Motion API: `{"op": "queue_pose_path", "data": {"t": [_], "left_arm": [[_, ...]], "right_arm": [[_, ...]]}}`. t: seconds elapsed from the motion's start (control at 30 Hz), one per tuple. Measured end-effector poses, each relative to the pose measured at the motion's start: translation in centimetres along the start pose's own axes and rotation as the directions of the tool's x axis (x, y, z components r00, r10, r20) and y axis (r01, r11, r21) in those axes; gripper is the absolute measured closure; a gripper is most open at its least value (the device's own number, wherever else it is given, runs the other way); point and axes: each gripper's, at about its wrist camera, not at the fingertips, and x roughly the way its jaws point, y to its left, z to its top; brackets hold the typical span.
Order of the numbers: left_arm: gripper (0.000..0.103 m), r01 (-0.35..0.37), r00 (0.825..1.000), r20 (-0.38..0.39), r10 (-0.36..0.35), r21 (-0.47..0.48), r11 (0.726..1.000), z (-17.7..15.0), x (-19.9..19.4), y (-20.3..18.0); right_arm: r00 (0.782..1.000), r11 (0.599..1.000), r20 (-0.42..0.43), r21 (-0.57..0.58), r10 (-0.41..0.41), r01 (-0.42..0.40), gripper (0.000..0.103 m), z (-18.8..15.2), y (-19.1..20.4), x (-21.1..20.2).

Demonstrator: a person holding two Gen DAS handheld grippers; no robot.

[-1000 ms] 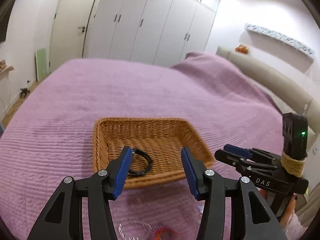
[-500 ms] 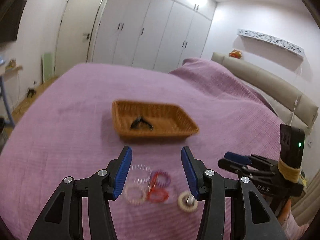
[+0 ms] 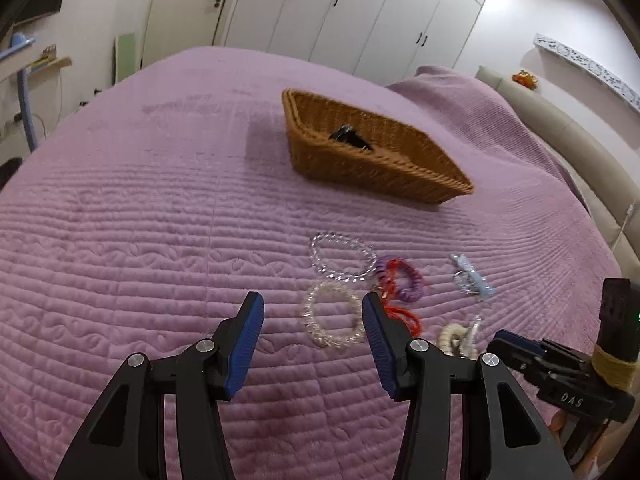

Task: Organize jewelry
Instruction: 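Grasp the clear beaded bracelet with the left tool while the right tool grasps the silver hair clip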

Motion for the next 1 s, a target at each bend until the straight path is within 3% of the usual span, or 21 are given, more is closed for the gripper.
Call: {"op": "queue_pose_path", "data": {"t": [0.27, 0.37, 0.53, 0.7, 0.83, 1.0], "left_arm": [[0.05, 0.032, 0.998, -0.06, -0.035, -0.064, 0.997, -0.2, 2.2, 1.6], [0.051, 0.018, 0.996, -0.083, -0.023, -0.06, 0.998, -0.3, 2.8, 1.5], [0.051, 0.013, 0.996, -0.091, -0.018, -0.058, 0.998, -0.3, 3.1, 1.4], [0.052, -0.059, 0.992, -0.111, 0.06, 0.007, 0.998, 0.1, 4.2, -0.3], [0.07, -0.157, 0.98, -0.108, 0.166, 0.089, 0.984, 0.0, 5.0, -2.2], [0.088, -0.133, 0.984, -0.108, 0.145, 0.104, 0.986, 0.2, 5.3, -2.8]], "right_arm": [[0.997, 0.992, -0.032, 0.112, 0.07, -0.066, 0.061, 1.4, -1.5, 2.5], [0.996, 0.99, -0.038, 0.122, 0.083, -0.078, 0.073, 1.6, -1.4, 3.2], [0.996, 0.99, -0.013, 0.115, 0.086, -0.084, 0.084, 1.8, -1.0, 3.4], [0.997, 0.994, 0.011, 0.074, 0.078, -0.079, 0.089, 1.7, 0.0, 3.1], [0.996, 0.995, 0.021, 0.056, 0.082, -0.083, 0.09, 1.6, 0.4, 2.9], [0.995, 0.993, 0.026, 0.061, 0.098, -0.1, 0.091, 1.5, 0.3, 2.9]]}}
